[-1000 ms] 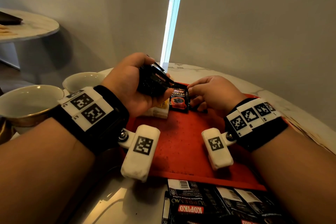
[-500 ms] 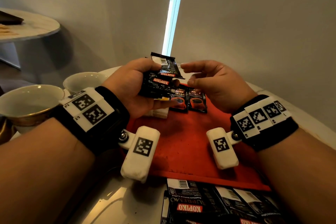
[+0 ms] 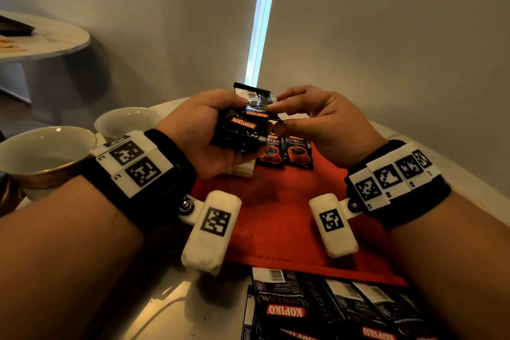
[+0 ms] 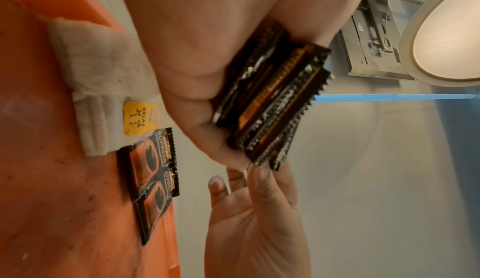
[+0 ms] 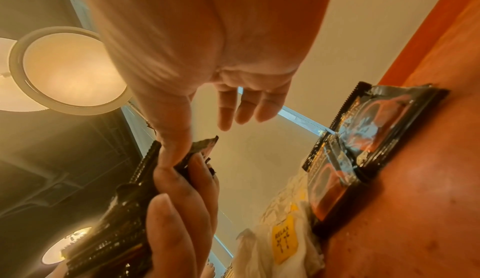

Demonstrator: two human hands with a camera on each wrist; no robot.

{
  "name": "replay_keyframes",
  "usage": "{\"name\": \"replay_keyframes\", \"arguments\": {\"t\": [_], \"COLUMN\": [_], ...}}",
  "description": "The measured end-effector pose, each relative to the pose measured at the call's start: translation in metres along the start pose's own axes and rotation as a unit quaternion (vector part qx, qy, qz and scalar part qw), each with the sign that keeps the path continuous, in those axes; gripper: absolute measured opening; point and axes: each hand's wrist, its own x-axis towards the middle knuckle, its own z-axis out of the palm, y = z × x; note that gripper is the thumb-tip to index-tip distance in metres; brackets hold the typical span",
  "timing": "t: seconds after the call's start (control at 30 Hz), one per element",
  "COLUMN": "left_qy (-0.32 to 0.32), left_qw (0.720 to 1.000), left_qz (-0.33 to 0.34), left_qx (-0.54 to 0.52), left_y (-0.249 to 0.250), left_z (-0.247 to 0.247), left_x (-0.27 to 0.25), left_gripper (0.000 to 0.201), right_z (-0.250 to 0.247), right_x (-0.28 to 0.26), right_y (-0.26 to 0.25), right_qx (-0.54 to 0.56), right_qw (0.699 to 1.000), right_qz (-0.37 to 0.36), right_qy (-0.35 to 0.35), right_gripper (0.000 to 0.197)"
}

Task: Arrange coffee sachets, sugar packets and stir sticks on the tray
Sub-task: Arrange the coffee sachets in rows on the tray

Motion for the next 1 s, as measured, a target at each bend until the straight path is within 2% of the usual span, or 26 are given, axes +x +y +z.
{"name": "replay_keyframes", "arguments": {"t": [0.23,0.33,0.4,0.47,0.57,0.63,0.7,0.8,1.0], "left_qy": [0.001,-0.002,-0.003,0.004,0.024,0.030,0.030,0.031,0.034], "left_qw": [1.000,1.000,1.000,1.000,0.999,0.999,0.999,0.999,0.999], "left_qz": [-0.007,-0.010,-0.017,-0.025,-0.022,-0.017,-0.015,-0.011,-0.010], "left_qx": [-0.003,-0.003,-0.010,-0.018,-0.020,-0.018,-0.017,-0.018,-0.014], "left_y": [0.000,0.000,0.000,0.000,0.002,0.002,0.002,0.002,0.003], "left_z": [0.000,0.001,0.003,0.004,0.003,0.003,0.003,0.004,0.005], "left_x": [0.000,0.000,-0.001,-0.002,-0.002,-0.002,-0.003,-0.004,-0.005], "left_gripper": [0.025,0.025,0.026,0.027,0.035,0.041,0.042,0.045,0.033], "right_z": [0.000,-0.001,-0.002,-0.008,-0.021,-0.028,-0.030,-0.030,-0.030], "right_x": [0.000,0.000,0.002,0.008,0.015,0.016,0.015,0.011,0.004], "right_y": [0.002,0.001,0.000,0.007,0.023,0.037,0.053,0.077,0.083], "right_qx": [0.006,0.068,0.083,0.127,0.256,0.293,0.286,0.191,0.159], "right_qw": [1.000,0.998,0.995,0.983,0.935,0.907,0.900,0.916,0.915], "right_qz": [-0.002,-0.005,-0.008,0.009,0.054,0.110,0.185,0.281,0.329], "right_qy": [0.000,0.003,0.051,0.130,0.239,0.281,0.272,0.213,0.172], "right_gripper": [0.027,0.024,0.021,0.018,0.013,0.014,0.016,0.015,0.014]}}
